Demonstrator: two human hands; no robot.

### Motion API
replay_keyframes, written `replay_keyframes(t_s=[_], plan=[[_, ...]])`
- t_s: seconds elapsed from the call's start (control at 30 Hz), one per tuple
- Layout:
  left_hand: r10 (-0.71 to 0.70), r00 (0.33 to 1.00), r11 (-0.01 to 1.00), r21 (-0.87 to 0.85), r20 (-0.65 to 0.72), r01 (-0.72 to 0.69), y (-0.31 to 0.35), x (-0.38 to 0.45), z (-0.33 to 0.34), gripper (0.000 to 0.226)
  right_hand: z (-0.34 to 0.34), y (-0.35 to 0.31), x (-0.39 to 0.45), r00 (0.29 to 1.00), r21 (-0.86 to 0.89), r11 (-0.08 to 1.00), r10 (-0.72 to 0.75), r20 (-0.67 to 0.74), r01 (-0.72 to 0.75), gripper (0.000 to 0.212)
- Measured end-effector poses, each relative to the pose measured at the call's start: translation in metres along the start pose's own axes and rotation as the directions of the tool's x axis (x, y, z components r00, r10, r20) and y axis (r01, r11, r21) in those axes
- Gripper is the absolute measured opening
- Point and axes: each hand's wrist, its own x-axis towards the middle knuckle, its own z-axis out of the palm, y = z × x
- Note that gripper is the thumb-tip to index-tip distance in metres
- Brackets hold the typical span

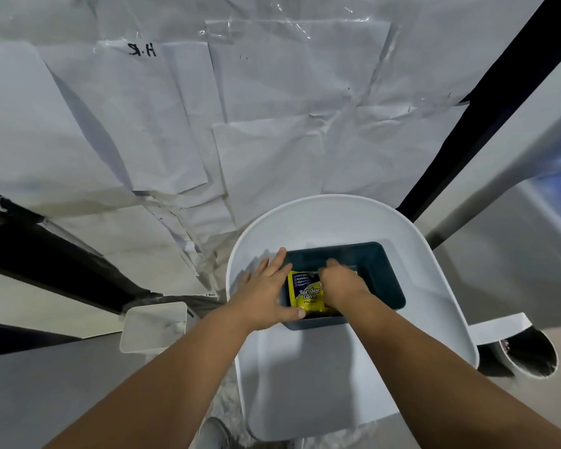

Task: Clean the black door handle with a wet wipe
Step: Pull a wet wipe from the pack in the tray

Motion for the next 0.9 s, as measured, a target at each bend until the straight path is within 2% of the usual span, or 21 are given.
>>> replay_keyframes(t_s=[0.13,0.27,0.4,0.5,0.57,0.63,0.73,0.8,0.9], plan=[[0.005,1.000,1.000,-0.007,0.029,-0.005,-0.002,0.002,-0.001,0.101,-0.001,0.005,0.002,0.999,0.042,0.999,-0.022,0.036,0.020,0.041],[0.011,0.998,1.000,-0.023,0.057,-0.010,-0.005,0.004,-0.003,0.104,-0.005,0.017,0.005,0.996,0.101,0.994,-0.054,0.071,0.047,0.023],[0.010,0.999,0.999,-0.037,0.047,-0.009,-0.005,0.006,-0.002,0.104,-0.014,0.021,0.002,0.990,0.158,0.984,-0.094,0.105,0.077,0.016],[0.003,0.999,0.999,-0.048,0.039,-0.002,-0.005,0.005,-0.001,0.104,-0.021,0.013,-0.001,0.994,0.195,0.979,-0.080,0.079,0.063,0.008],[-0.004,0.999,1.000,-0.030,0.032,0.005,-0.003,0.005,-0.002,0.103,-0.020,0.007,-0.003,0.995,0.172,0.984,-0.058,0.083,0.042,0.020],[0.012,1.000,0.997,0.075,-0.004,-0.012,0.000,0.004,-0.005,0.102,-0.018,0.001,-0.005,0.998,0.140,0.990,-0.039,0.048,0.032,0.023],[0.149,0.977,0.966,0.233,-0.156,-0.110,0.008,0.007,-0.011,0.088,-0.017,-0.001,-0.008,0.999,0.162,0.986,-0.022,-0.034,0.028,0.006],[0.229,0.948,0.946,0.280,-0.221,-0.163,0.013,0.012,-0.011,0.073,-0.018,0.000,-0.010,0.998,0.182,0.983,-0.018,-0.068,0.030,0.005],[0.189,0.967,0.938,0.323,-0.169,-0.127,0.018,0.020,-0.003,0.047,-0.018,0.000,-0.014,0.996,0.177,0.983,-0.024,-0.083,0.038,0.007]])
